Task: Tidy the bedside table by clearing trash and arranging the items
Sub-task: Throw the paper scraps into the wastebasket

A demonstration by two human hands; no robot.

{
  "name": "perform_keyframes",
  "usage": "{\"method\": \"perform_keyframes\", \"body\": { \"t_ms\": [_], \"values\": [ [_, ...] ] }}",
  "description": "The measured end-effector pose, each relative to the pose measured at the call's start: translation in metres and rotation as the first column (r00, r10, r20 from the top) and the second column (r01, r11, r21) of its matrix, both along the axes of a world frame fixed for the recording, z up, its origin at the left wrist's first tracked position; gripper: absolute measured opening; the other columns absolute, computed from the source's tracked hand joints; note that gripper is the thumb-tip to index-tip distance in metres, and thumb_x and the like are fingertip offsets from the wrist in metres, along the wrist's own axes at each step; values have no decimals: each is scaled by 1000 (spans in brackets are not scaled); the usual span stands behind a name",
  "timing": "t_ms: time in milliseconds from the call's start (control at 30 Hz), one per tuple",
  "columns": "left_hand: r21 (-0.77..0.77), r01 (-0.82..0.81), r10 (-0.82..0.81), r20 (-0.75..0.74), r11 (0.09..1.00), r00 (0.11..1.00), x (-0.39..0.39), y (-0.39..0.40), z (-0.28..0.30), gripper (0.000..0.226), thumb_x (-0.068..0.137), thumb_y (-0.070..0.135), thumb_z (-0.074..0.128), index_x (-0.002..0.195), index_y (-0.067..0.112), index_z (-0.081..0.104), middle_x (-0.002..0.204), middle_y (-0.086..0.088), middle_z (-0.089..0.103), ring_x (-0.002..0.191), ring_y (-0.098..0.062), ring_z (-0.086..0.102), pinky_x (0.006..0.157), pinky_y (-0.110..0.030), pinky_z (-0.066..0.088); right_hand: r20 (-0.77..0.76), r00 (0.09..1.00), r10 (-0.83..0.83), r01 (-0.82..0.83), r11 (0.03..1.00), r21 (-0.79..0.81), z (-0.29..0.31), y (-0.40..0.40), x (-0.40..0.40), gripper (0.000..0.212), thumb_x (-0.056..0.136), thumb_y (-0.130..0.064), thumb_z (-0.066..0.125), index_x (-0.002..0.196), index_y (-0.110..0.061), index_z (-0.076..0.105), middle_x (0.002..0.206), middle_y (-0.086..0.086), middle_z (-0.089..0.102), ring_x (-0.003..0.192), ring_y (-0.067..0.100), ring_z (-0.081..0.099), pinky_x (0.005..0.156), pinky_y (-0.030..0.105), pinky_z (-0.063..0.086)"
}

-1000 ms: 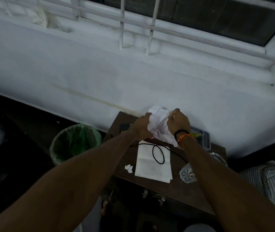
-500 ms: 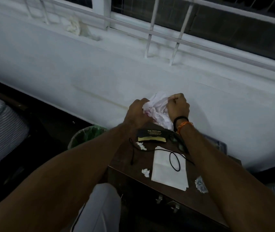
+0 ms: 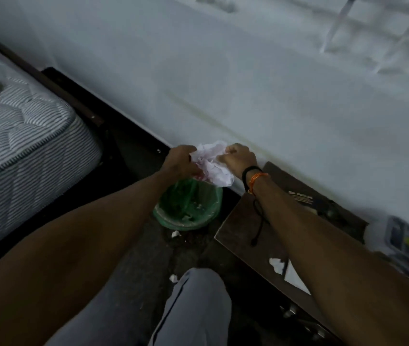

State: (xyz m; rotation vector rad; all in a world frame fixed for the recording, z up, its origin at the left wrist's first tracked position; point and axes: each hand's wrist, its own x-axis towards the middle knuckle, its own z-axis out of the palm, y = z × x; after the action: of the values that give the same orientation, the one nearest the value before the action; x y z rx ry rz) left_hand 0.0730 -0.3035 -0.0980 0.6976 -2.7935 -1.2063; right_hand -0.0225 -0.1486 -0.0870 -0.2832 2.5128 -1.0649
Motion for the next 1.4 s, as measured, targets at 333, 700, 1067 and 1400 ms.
{"method": "perform_keyframes", "body": {
  "t_ms": [333,700,1067,1400],
  "values": [
    [61,-51,28,340,997,940,29,-30,-101,56,60,26,88,110,8,69,109,-14,69,104,-29,65,89,-40,55,153,953,262,-299,900,316,-112,-53,15,38,81,-35,66,57,-18,42,79,8,60,74,21,49,64,27,35],
    [-4,8,-6,272,1000,962,14,-22,-110,48,78,17,72,120,1,55,125,-20,60,114,-35,57,88,-37,46,42,981,190,-194,943,269,-94,-42,19,26,85,-18,60,62,-10,52,80,17,66,77,29,62,81,43,54],
    [-65,233,-234,-10,970,972,1,64,-50,8,82,11,58,87,7,64,86,-11,67,86,-30,64,67,-27,39,-331,940,82,-64,996,63,-21,54,41,16,85,-6,57,86,-9,73,92,4,74,88,22,66,81,36,56],
    [-379,568,-626,-42,731,778,-4,171,-10,23,89,18,51,100,17,71,101,-9,70,92,-29,63,77,-35,48,-465,879,-108,187,974,127,9,203,52,16,84,-7,57,87,-10,73,93,6,73,90,23,66,82,35,54]
  ]
}}
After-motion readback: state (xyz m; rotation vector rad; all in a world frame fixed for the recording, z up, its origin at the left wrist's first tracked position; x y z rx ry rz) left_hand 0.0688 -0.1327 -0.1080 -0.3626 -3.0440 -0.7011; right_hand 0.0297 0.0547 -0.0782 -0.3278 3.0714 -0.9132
